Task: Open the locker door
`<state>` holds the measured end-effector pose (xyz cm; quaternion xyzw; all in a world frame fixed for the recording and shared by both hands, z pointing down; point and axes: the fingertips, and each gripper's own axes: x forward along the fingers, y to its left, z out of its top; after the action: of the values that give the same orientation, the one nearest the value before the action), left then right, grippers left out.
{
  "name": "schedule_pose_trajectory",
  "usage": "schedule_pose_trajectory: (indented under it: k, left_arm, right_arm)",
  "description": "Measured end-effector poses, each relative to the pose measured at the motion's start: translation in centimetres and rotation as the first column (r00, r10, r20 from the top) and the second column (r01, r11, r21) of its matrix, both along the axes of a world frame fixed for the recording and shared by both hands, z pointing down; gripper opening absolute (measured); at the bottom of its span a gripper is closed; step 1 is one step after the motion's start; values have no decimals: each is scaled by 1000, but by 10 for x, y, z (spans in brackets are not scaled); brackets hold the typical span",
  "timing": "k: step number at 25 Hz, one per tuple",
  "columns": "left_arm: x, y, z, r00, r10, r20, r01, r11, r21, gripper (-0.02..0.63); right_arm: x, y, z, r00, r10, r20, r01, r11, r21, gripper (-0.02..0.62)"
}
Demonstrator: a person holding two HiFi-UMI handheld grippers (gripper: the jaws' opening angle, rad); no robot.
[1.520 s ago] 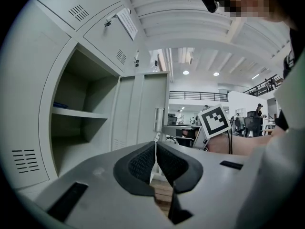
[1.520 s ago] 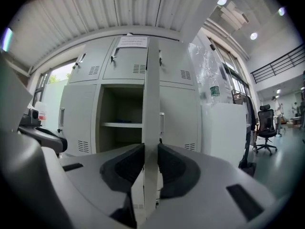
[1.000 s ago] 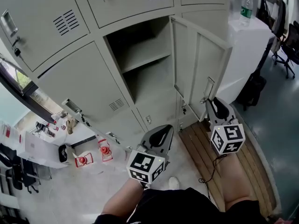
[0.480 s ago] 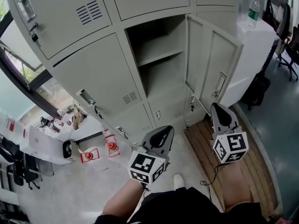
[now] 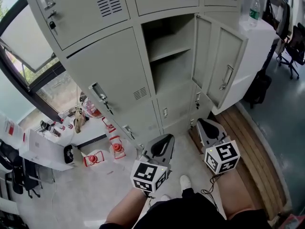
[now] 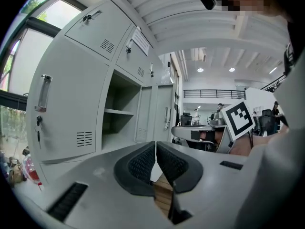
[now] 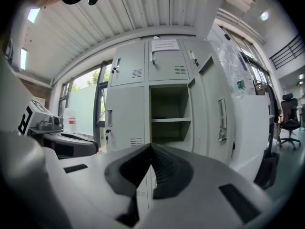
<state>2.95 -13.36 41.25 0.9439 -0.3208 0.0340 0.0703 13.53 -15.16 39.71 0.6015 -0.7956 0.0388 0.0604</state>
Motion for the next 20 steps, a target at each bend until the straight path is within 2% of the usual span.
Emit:
schedule_pose_trajectory:
  k: [5, 13, 20]
  left_arm:
    - [-13, 18, 5, 1000, 9, -13, -9, 1000, -14, 23]
    - [-29, 44, 7, 999, 33, -13, -34, 999, -14, 21]
    - [-41, 61, 8, 999, 40, -24, -40, 999, -11, 21]
  right_arm:
    - [-26, 25, 10, 1000, -16, -12, 16, 1000, -24, 54]
    - [-48, 54, 13, 1000, -8, 28, 9, 999, -35, 54]
    - [-64, 75, 15, 1000, -11, 23, 11, 999, -32, 54]
